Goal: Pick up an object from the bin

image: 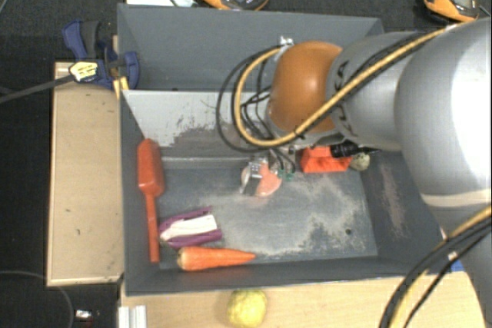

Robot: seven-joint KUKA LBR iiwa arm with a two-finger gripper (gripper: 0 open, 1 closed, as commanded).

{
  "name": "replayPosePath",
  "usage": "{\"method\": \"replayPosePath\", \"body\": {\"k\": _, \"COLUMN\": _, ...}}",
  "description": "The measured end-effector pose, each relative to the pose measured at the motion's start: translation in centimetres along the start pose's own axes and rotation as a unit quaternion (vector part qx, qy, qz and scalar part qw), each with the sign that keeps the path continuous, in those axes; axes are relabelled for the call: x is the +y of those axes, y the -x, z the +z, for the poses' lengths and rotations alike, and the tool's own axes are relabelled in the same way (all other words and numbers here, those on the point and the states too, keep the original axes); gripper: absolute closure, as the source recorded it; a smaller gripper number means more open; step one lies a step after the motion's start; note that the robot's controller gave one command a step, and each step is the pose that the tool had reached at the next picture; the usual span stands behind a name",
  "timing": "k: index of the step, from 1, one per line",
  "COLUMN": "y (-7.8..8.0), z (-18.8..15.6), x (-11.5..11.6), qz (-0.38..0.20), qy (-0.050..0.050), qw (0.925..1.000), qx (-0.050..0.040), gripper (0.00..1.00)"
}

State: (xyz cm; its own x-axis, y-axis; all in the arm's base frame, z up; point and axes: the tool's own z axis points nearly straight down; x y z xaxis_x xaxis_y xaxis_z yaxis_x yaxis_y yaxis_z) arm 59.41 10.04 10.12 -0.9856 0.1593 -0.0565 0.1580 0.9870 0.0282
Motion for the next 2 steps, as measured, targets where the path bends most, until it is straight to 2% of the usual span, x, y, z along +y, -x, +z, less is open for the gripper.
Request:
{"method": "replayPosePath", "body": {"k": 1, "y": -0.5, "z": 2.9, "x": -4.2, "qz": -0.086, "qy": -0.008, "qw": 0.9961, "qx": 0.0176, "gripper": 0.00}}
{"method": "replayPosePath", "body": {"k": 2, "y": 0.3, "z": 3.0, "x": -5.8, "qz": 0.061, "qy": 0.000, "qw": 0.9981, "qx": 0.0090, "gripper": 1.00}}
